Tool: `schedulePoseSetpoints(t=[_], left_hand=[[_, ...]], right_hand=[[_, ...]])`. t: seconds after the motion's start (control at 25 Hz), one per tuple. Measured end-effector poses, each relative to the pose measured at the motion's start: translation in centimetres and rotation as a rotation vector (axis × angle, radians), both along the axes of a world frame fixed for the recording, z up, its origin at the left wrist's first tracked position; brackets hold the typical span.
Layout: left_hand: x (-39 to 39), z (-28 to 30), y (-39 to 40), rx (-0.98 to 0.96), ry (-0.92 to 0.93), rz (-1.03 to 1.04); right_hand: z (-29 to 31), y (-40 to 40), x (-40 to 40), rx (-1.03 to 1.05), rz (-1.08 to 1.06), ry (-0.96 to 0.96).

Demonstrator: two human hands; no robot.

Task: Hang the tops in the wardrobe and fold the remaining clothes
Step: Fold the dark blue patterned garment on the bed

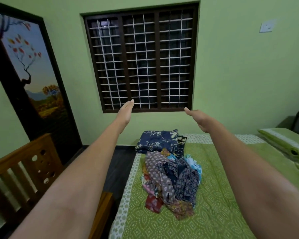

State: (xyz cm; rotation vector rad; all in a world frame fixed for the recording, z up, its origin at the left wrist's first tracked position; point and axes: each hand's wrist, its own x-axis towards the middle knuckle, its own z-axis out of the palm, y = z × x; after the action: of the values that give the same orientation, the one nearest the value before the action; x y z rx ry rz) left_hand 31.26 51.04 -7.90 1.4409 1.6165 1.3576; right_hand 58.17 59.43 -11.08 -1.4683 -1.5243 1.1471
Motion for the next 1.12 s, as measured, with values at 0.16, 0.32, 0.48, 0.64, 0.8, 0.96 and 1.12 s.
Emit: schedulePoseSetpoints(t=[0.16, 0.32, 0.48, 0.64, 0.8, 0.96, 1.12], left_hand=[[-0.2, -2.4, 7.8, -0.061, 0.006, 0.036], [0.7, -6.5, 16.5, -0.137, 0.012, 0.041], [2.6, -17.1, 23.0, -0.359, -0.001, 0.007], [4.3, -30.4, 27.5, -0.624, 0.071, -0.111], [6.6, -43.0, 30.7, -0.784, 0.203, -0.243], [9.2, -53.1, 32.0, -0.818, 0.324, -0.331], [11.3, -58.0, 35.3, -0.698, 0.197, -0.27]], right_hand=[[-2.9, 6.9, 0.1, -0.051, 0.01, 0.001], [-6.9, 14.6, 0.5, -0.142, -0.031, -0.074], [-16.1, 20.0, 0.3, -0.299, -0.008, -0.18], [-28.7, 23.2, 0.9, -0.483, -0.055, -0.304], [-42.3, 25.4, 2.1, -0.629, -0.09, -0.417], [-53.5, 25.6, 2.8, -0.756, -0.079, -0.435], [-59.3, 26.6, 2.5, -0.85, -0.294, -0.058]])
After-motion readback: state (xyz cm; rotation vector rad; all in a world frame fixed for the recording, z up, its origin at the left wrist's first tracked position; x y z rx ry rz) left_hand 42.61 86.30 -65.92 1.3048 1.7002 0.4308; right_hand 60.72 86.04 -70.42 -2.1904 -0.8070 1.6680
